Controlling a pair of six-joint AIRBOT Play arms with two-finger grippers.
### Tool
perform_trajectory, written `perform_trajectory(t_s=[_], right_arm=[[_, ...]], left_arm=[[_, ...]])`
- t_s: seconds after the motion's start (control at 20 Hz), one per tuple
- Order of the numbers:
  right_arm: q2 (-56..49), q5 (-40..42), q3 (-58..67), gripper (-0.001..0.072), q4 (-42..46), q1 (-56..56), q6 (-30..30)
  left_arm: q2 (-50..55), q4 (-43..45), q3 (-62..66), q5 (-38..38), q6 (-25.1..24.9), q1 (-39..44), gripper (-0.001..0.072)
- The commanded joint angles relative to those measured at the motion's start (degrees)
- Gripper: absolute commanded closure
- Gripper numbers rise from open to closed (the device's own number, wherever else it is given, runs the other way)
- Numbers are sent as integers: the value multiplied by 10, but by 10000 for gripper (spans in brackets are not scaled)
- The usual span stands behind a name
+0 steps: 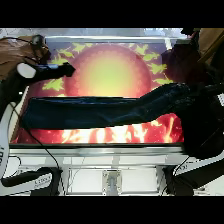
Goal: Fold the clothes and pants, and hang the long-sleeved shirts on hangers.
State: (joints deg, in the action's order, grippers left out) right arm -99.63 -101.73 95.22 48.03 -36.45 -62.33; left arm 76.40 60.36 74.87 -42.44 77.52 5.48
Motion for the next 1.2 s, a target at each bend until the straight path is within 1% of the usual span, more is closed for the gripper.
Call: perform_trajectory(t_s=[0.0,0.05,0.2,0.3,0.35,0.45,0.5,0.55,0.65,0.75,0.85,0.95,1.0,1.15], right_arm=[[11,0,4,420,2,0,-29],[11,2,4,385,2,0,-31],[10,19,-2,385,19,0,-32],[9,35,-24,380,72,0,-31],[5,42,-40,355,109,0,-31],[-7,49,-73,353,142,0,-32],[-10,45,-93,298,142,0,-31],[-12,37,-109,261,142,0,-29],[-12,26,-130,260,143,0,-14],[-12,35,-129,251,142,-10,-10],[-12,23,-121,202,141,-30,-38],[-8,-10,-120,186,141,-53,-59],[-3,-8,-123,186,141,-63,-69],[4,5,-146,186,143,-71,-71]], left_arm=[[41,0,0,2,0,49,203],[49,0,0,2,0,52,203],[53,0,0,2,0,52,204],[53,0,0,2,0,51,204],[53,0,0,2,0,51,204],[53,0,0,2,0,51,203],[53,0,0,2,0,51,203],[53,0,0,2,0,51,204],[53,0,0,2,0,51,204],[53,0,0,2,0,51,203],[53,0,0,2,0,51,203],[53,0,0,2,0,51,203],[53,0,0,2,0,51,203],[53,0,0,2,0,51,203]])
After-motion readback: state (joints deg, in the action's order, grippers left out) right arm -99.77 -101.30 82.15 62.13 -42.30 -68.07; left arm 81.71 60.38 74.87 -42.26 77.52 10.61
